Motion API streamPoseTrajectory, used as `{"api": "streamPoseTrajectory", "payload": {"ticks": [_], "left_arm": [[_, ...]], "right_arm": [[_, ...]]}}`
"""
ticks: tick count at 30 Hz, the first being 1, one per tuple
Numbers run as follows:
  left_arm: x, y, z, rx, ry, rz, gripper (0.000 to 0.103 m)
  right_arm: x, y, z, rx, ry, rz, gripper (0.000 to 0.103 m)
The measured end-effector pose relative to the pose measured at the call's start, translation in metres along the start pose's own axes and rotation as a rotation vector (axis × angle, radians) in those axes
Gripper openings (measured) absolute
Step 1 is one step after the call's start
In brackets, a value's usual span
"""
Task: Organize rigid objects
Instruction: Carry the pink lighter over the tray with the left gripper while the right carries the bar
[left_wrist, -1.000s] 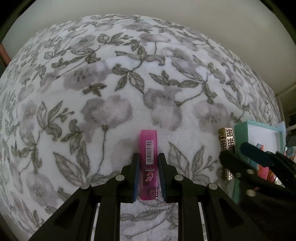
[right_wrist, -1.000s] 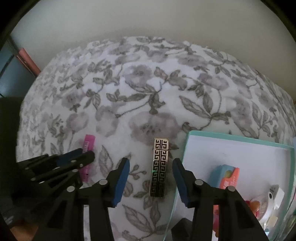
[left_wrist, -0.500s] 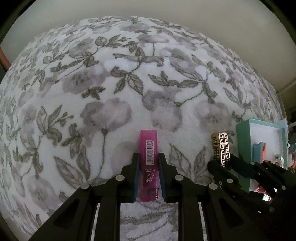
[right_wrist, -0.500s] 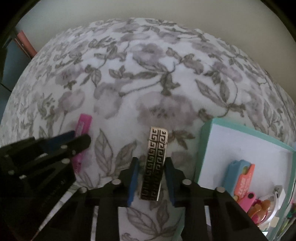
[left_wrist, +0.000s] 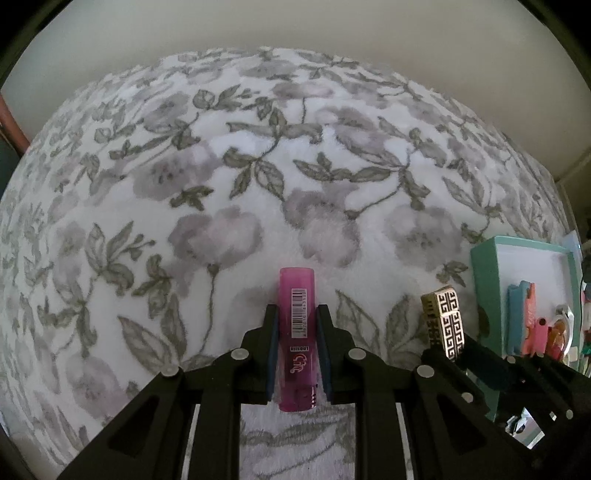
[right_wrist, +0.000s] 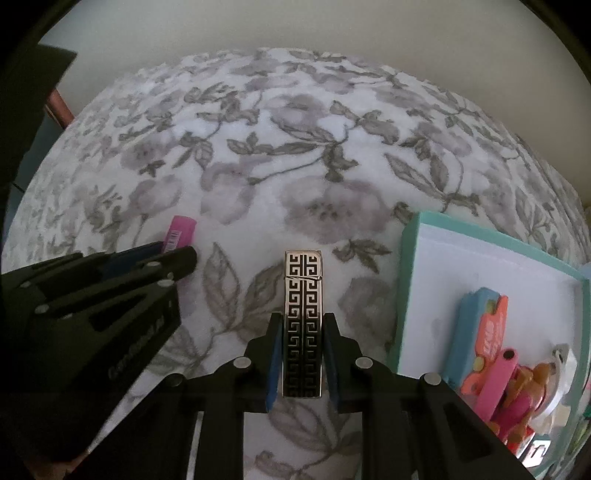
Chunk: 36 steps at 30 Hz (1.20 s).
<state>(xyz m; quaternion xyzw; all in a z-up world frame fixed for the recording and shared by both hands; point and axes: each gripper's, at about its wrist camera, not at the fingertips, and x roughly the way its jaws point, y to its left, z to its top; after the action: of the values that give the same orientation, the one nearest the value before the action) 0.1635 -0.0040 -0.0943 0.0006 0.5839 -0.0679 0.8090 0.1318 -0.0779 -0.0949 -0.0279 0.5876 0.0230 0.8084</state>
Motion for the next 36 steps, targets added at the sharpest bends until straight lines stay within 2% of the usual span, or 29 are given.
{"api": "streamPoseTrajectory", "payload": {"ticks": [6,11,13,16,20,30,36], "left_arm": [[-0.033,-0.009,-0.004,0.037,-0.060,-0.021,0.020],[-0.065,-0.021,-0.013,0.069,-0.118,-0.064,0.020],[-0.078,-0.027,-0.019,0.080,-0.138,-0.106,0.020],[-0.096,-0.041,-0.028,0.097,-0.158,-0.188,0.020],[-0.110,-0.073,-0.045,0.190,-0.182,-0.184,0.020],[-0.109,-0.138,-0.085,0.326,-0.131,-0.262,0.020],[-0.095,-0.162,-0.094,0.393,-0.068,-0.257,0.020]], "right_arm": [[-0.035,-0.009,-0.021,0.035,-0.053,0.049,0.022],[-0.066,-0.025,-0.035,0.070,-0.097,0.062,0.022],[-0.080,-0.035,-0.042,0.101,-0.111,0.066,0.022],[-0.098,-0.049,-0.053,0.133,-0.131,0.027,0.022],[-0.118,-0.073,-0.074,0.202,-0.146,0.007,0.022],[-0.117,-0.137,-0.117,0.341,-0.097,-0.088,0.022],[-0.104,-0.160,-0.128,0.398,-0.051,-0.123,0.022]]}}
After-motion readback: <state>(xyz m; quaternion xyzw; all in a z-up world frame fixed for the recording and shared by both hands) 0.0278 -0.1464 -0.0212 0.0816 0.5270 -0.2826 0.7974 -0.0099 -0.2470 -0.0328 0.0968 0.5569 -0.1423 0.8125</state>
